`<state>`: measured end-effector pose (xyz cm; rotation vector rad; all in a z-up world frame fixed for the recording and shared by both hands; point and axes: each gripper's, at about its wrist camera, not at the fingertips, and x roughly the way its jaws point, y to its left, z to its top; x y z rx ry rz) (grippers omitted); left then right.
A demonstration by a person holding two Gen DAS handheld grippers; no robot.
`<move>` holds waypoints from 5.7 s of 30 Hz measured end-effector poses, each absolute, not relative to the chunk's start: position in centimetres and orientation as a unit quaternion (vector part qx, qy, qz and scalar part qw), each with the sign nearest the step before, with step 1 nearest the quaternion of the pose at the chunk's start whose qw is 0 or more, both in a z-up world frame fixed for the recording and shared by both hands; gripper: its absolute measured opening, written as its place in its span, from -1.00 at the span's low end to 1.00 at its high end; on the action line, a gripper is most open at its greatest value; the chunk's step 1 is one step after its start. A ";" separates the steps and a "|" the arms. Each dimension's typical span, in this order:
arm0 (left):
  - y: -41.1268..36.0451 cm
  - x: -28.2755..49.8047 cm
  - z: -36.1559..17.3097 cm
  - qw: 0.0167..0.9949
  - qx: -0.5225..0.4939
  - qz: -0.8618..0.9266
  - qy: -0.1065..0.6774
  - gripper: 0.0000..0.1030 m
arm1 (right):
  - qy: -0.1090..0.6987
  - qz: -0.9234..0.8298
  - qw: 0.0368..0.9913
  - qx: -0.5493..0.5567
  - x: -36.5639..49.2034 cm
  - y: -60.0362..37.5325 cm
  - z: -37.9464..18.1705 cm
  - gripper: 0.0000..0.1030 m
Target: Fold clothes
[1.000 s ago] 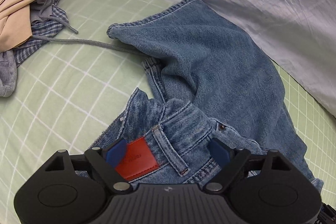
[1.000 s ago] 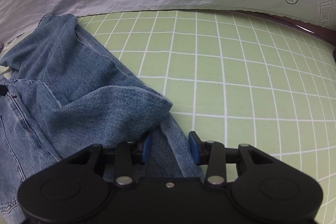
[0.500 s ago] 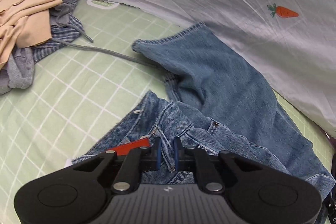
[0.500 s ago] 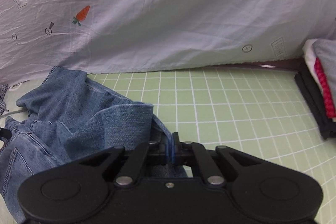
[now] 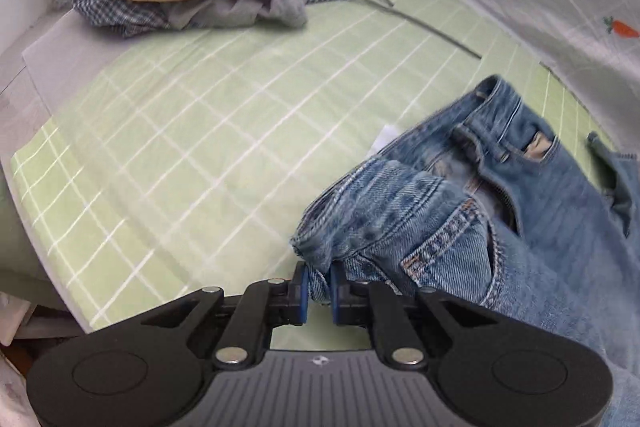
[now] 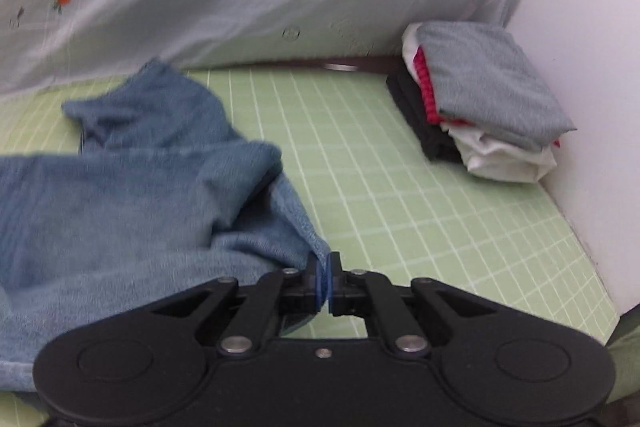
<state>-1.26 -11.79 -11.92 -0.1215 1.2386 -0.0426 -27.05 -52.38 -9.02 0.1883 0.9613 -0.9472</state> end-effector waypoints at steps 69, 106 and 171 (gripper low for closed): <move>-20.0 17.1 -10.6 0.872 0.009 -0.032 0.489 0.21 | 0.434 -0.385 0.796 0.174 -13.0 -66.9 -13.2 0.57; -10.7 4.2 -14.5 0.813 -0.139 0.002 0.565 0.82 | 0.329 -0.529 0.782 0.025 -24.9 -60.1 -5.2 -0.97; 1.4 0.9 -12.4 0.791 -0.265 0.101 0.542 -0.39 | 0.294 -0.520 0.714 0.365 -41.8 -56.4 -12.8 -0.92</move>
